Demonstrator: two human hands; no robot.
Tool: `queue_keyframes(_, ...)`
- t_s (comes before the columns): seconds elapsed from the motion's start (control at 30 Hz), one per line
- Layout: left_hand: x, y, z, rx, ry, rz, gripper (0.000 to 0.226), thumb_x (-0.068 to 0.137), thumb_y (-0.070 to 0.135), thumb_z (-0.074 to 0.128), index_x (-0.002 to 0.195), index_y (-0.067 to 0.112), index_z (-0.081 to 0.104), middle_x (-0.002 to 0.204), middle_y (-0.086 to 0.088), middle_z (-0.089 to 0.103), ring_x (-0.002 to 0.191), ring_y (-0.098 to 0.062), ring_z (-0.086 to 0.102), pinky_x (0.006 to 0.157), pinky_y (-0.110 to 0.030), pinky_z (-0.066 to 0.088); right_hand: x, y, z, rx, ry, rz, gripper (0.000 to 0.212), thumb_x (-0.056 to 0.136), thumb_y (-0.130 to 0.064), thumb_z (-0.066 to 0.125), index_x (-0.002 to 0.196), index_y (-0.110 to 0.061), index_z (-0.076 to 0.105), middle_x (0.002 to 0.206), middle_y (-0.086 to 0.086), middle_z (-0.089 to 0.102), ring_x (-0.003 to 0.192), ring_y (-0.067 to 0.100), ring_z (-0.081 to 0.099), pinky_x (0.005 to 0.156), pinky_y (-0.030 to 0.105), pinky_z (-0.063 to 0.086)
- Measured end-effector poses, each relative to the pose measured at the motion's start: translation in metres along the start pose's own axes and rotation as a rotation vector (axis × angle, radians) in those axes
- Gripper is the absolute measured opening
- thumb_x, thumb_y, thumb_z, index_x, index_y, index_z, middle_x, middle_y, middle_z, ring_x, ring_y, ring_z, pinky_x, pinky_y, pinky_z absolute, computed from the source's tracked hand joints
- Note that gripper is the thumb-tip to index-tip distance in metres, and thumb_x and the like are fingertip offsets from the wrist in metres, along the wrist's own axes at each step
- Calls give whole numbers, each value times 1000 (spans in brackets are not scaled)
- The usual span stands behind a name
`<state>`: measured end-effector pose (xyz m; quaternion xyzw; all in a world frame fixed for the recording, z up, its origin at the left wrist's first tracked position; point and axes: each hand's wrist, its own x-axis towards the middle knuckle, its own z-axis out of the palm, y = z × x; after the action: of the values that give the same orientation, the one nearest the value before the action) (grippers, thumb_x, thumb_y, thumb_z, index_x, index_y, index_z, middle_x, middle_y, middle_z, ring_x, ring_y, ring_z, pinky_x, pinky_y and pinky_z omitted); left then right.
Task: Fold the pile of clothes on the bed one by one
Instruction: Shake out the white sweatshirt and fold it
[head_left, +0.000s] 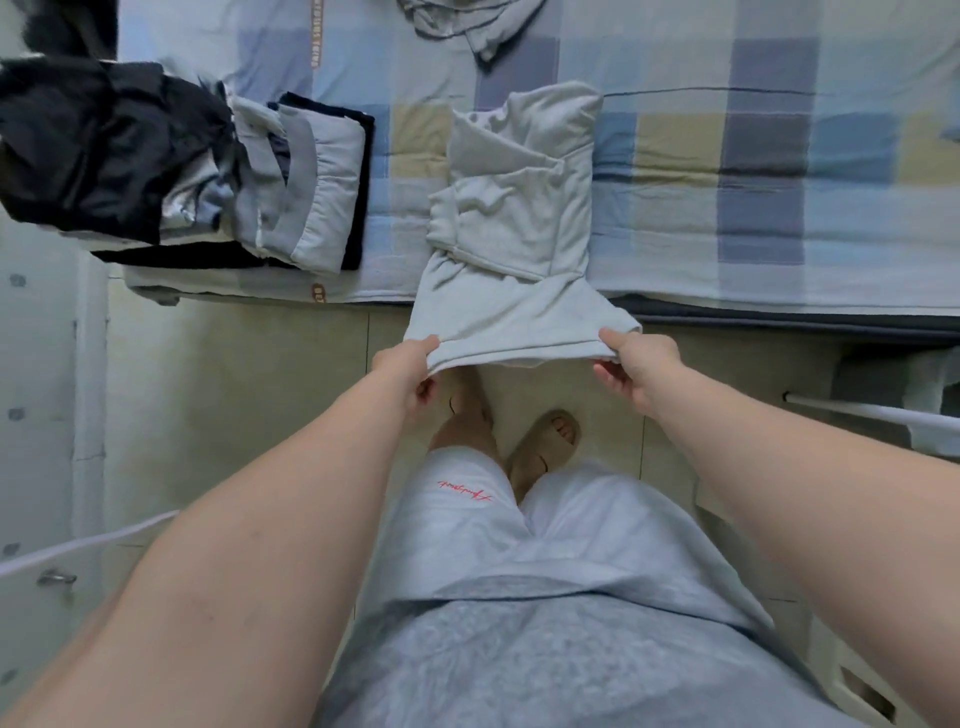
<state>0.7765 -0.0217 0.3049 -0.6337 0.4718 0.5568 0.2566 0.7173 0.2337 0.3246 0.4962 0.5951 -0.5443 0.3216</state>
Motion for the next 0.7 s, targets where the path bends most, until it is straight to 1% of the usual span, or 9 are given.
queue_keyframes(0.07, -3, 28, 8, -36, -31, 21, 22, 93, 25, 68, 113, 17, 63, 72, -3, 56, 54, -14, 47, 43, -18, 41, 4, -28, 8, 23, -12, -34, 22, 92, -17, 73, 109, -8, 62, 102, 8, 65, 70, 14, 61, 43, 19, 51)
queue_keyframes(0.17, -4, 82, 25, -73, -73, 45, 9, 93, 24, 61, 99, 19, 64, 61, 1, 53, 43, -10, 45, 42, -15, 39, 16, -79, 28, 48, 1, -71, 32, 91, -17, 74, 118, -6, 61, 103, 10, 67, 70, 15, 63, 44, 20, 52)
queue_keyframes(0.23, 0, 123, 36, -95, -89, 57, 9, 92, 22, 57, 93, 17, 64, 54, 1, 54, 39, -10, 46, 43, -15, 39, 27, -116, 44, 52, 16, -94, 35, 92, -18, 72, 122, -5, 60, 105, 12, 67, 69, 15, 63, 43, 19, 51)
queue_keyframes(0.33, 10, 187, 55, -123, -132, 60, 15, 90, 20, 53, 96, 16, 67, 57, 1, 57, 42, -10, 48, 44, -16, 41, 47, -169, 69, 50, 39, -95, 34, 95, -20, 69, 125, -5, 59, 99, 10, 65, 67, 14, 62, 42, 18, 50)
queue_keyframes(0.43, 30, 248, 75, -103, -148, 56, 16, 92, 20, 52, 95, 18, 67, 63, 3, 60, 45, -9, 50, 46, -16, 42, 78, -215, 96, 69, 73, -73, 32, 96, -21, 67, 124, -8, 60, 94, 7, 66, 64, 12, 63, 41, 18, 49)
queue_keyframes(0.5, 50, 284, 92, -63, -166, 66, 17, 94, 20, 50, 90, 19, 67, 61, 4, 60, 45, -7, 50, 47, -15, 41, 104, -241, 114, 88, 99, -74, 34, 96, -20, 67, 127, -9, 59, 92, 6, 66, 62, 11, 63, 40, 17, 48)
queue_keyframes(0.57, 75, 313, 112, -28, -187, 79, 19, 94, 20, 49, 83, 21, 65, 57, 7, 60, 45, -6, 50, 49, -15, 40, 134, -263, 130, 101, 129, -99, 33, 96, -19, 67, 127, -10, 59, 94, 6, 66, 60, 11, 62, 39, 17, 47)
queue_keyframes(0.63, 107, 334, 131, -8, -179, 80, 21, 94, 21, 49, 79, 22, 64, 53, 9, 60, 45, -4, 52, 48, -15, 40, 168, -279, 146, 90, 157, -120, 34, 95, -18, 68, 127, -11, 58, 102, 8, 67, 60, 11, 62, 39, 18, 48)
queue_keyframes(0.7, 144, 347, 153, -39, -159, 108, 18, 94, 22, 51, 83, 21, 66, 60, 8, 65, 51, -5, 56, 47, -15, 43, 208, -288, 161, 40, 163, -152, 34, 94, -16, 67, 127, -11, 59, 107, 8, 68, 63, 12, 63, 39, 19, 48)
